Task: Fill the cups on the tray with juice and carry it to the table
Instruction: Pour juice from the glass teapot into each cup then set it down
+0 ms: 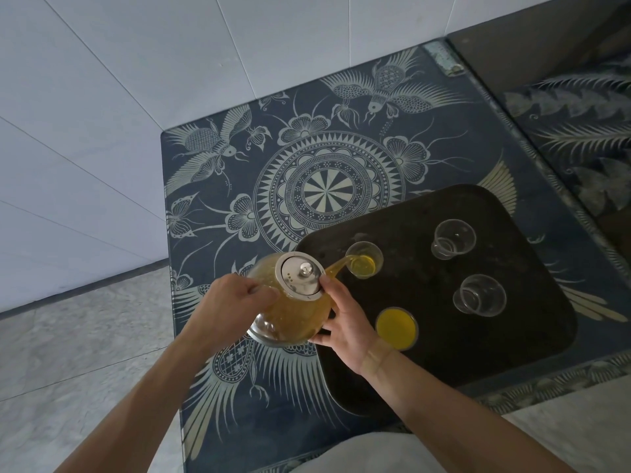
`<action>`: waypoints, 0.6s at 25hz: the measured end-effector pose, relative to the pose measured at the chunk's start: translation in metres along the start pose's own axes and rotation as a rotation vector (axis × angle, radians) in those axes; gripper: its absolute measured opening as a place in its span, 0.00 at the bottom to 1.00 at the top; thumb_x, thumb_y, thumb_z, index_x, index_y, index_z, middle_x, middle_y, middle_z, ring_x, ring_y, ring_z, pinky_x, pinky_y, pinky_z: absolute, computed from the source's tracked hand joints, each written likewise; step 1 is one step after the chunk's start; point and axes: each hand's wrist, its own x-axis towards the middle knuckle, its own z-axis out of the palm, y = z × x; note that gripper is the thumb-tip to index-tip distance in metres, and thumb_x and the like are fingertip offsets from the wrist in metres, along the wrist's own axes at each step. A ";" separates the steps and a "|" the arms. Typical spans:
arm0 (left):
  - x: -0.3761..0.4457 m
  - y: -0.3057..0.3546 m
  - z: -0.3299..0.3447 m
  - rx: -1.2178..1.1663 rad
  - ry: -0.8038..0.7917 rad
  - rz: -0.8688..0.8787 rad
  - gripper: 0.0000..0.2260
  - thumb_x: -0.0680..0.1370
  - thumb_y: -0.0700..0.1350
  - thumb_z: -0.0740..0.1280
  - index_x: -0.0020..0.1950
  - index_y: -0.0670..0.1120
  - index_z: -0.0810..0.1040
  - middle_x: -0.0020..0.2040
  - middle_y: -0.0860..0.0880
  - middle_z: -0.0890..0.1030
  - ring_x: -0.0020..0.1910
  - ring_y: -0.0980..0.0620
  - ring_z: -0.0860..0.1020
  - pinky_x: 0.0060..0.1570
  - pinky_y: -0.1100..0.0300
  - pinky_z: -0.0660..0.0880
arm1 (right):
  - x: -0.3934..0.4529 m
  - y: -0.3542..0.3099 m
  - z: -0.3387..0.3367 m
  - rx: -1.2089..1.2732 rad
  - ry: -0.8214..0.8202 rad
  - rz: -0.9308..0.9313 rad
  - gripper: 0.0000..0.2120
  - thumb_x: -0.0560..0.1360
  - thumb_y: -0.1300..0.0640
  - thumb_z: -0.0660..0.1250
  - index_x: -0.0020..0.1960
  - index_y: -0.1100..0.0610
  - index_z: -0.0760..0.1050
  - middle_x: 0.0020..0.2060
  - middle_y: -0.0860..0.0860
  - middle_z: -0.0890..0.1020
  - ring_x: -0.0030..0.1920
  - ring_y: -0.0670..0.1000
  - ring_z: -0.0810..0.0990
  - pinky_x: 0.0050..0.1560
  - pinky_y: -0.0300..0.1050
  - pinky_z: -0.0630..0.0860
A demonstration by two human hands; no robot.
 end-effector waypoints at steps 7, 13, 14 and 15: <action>-0.007 0.007 -0.004 0.016 0.007 0.010 0.19 0.76 0.47 0.69 0.43 0.28 0.79 0.27 0.45 0.69 0.19 0.58 0.58 0.22 0.65 0.61 | -0.002 0.000 0.002 -0.002 -0.015 -0.006 0.37 0.67 0.33 0.72 0.73 0.41 0.70 0.70 0.50 0.78 0.68 0.60 0.77 0.68 0.70 0.70; -0.011 0.010 -0.005 0.012 0.003 0.009 0.19 0.76 0.46 0.68 0.42 0.27 0.79 0.27 0.44 0.69 0.19 0.57 0.59 0.22 0.63 0.62 | -0.003 -0.001 0.002 -0.024 -0.023 -0.012 0.41 0.62 0.31 0.73 0.73 0.41 0.70 0.69 0.50 0.78 0.67 0.60 0.77 0.68 0.71 0.70; -0.012 0.010 -0.006 0.013 0.003 0.013 0.19 0.76 0.45 0.68 0.42 0.27 0.78 0.27 0.44 0.69 0.19 0.57 0.59 0.22 0.64 0.62 | -0.003 -0.001 0.003 -0.025 -0.022 -0.010 0.41 0.62 0.31 0.73 0.73 0.41 0.70 0.69 0.50 0.78 0.67 0.60 0.77 0.68 0.71 0.70; -0.013 0.011 -0.006 0.014 0.003 0.015 0.18 0.76 0.45 0.68 0.42 0.27 0.78 0.27 0.44 0.69 0.19 0.57 0.60 0.21 0.65 0.62 | -0.003 -0.001 0.003 -0.026 -0.022 -0.009 0.41 0.62 0.31 0.73 0.73 0.41 0.70 0.69 0.50 0.78 0.67 0.60 0.77 0.68 0.71 0.70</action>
